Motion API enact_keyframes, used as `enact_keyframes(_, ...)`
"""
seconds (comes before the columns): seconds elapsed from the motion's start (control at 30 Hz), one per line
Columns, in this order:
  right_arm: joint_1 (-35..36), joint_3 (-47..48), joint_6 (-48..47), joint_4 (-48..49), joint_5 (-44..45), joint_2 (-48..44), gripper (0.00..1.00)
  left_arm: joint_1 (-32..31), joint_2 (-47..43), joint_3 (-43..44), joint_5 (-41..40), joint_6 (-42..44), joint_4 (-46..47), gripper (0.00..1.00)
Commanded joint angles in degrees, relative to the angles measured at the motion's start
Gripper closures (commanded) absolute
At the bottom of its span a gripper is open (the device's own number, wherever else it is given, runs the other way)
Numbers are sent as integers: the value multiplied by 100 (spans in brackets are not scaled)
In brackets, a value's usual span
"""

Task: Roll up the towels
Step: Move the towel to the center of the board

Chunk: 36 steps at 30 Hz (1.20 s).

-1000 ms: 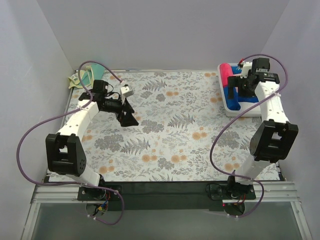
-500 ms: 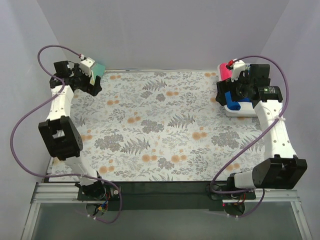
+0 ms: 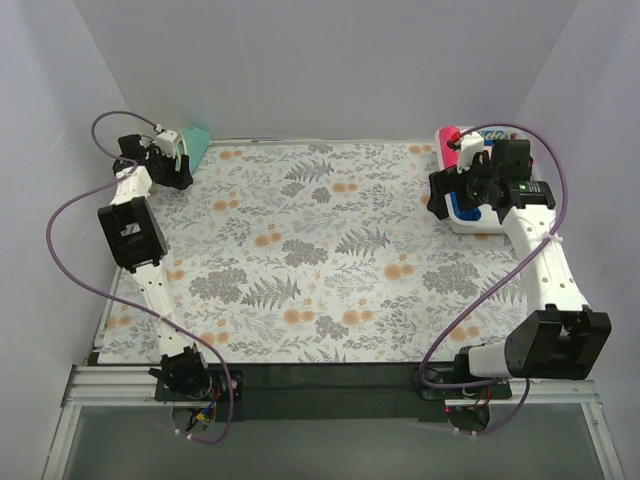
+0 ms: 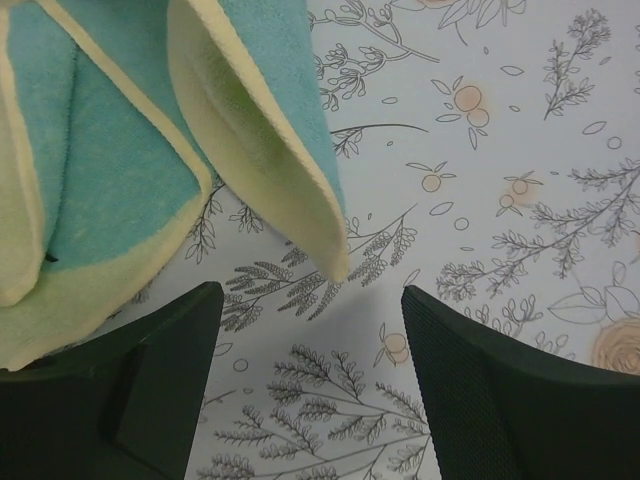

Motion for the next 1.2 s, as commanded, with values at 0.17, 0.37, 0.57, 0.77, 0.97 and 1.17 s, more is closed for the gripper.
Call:
enact_keyframes(0.17,-12,193,-31,82,-66,404,2,-74,266,350,279,-503,973,32)
enact_keyframes(0.37,-12,298,4,-76,-83,589,2,-224,600,640,280,-653,1220,58)
enact_keyframes(0.57,-12,491,-93,-287,-224,703,5,-549,259,492,516,-371,746,100)
enact_keyframes(0.77,-12,518,-172,-532,-575,651,5,-1260,-1515,-1063,1437,-406,385,100)
enact_keyframes(0.97,-21,457,-233,-857,-839,738,9,-2937,-3124,-2786,1809,-932,323,100)
enact_keyframes(1.17,-21,334,-277,-1042,-778,835,14,-4433,-3521,-2973,2336,-1496,464,36)
